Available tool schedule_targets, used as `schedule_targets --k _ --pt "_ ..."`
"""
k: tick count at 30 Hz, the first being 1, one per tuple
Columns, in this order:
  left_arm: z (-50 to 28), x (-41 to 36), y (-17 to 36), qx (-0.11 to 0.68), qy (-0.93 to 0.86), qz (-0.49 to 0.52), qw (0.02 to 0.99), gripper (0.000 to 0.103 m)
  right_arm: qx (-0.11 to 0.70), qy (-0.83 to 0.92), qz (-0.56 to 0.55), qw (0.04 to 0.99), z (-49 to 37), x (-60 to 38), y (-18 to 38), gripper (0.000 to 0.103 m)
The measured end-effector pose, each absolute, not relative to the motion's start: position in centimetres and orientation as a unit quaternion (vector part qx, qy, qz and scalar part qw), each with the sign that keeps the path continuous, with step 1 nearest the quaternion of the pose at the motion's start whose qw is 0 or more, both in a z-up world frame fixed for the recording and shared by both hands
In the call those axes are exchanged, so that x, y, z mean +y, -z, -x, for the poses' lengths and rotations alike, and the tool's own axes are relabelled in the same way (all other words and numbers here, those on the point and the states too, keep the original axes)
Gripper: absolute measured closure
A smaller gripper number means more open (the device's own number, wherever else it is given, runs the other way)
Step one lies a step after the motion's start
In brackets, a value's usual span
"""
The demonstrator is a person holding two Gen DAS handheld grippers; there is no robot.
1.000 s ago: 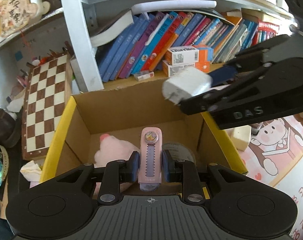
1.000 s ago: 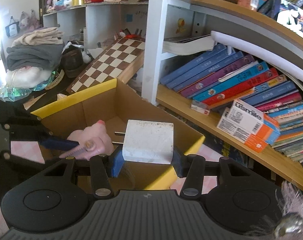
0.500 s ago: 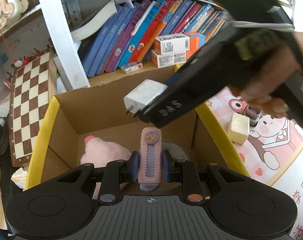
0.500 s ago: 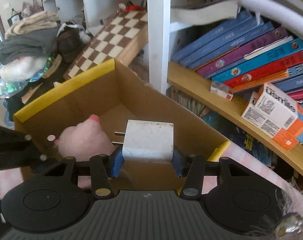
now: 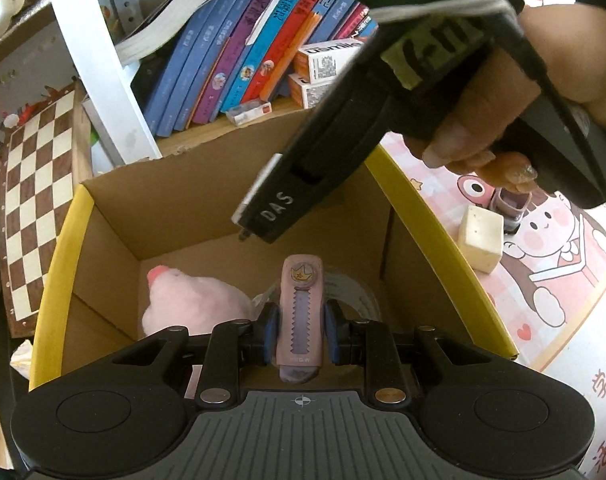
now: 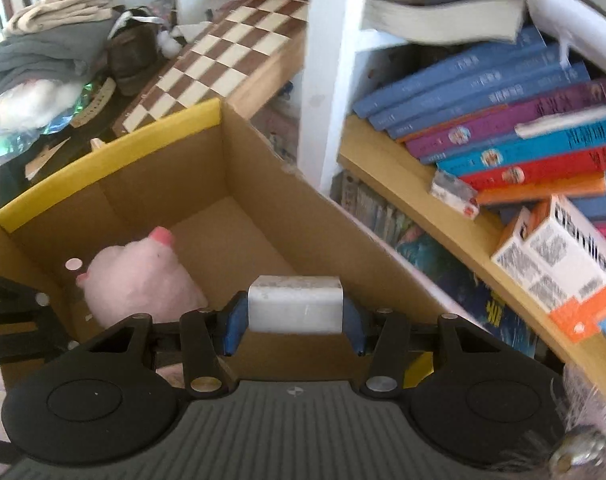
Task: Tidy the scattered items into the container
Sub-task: 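Lower the knife into the box with the left tool while the right tool drops the charger in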
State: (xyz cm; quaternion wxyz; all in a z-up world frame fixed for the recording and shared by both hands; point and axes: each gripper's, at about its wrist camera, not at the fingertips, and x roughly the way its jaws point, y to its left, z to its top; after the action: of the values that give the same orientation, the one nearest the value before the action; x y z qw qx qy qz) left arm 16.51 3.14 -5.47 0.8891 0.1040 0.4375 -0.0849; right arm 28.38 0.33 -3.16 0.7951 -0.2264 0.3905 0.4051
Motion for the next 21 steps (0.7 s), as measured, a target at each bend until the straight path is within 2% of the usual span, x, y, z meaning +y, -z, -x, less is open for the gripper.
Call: schedule_targets --k 21 --pt "-17.9 3.6 7.1 0.462 0.089 -0.078 0.879 0.08 0.426 -0.413 0.328 0.735 -29.4 6.9 6.7 0.056"
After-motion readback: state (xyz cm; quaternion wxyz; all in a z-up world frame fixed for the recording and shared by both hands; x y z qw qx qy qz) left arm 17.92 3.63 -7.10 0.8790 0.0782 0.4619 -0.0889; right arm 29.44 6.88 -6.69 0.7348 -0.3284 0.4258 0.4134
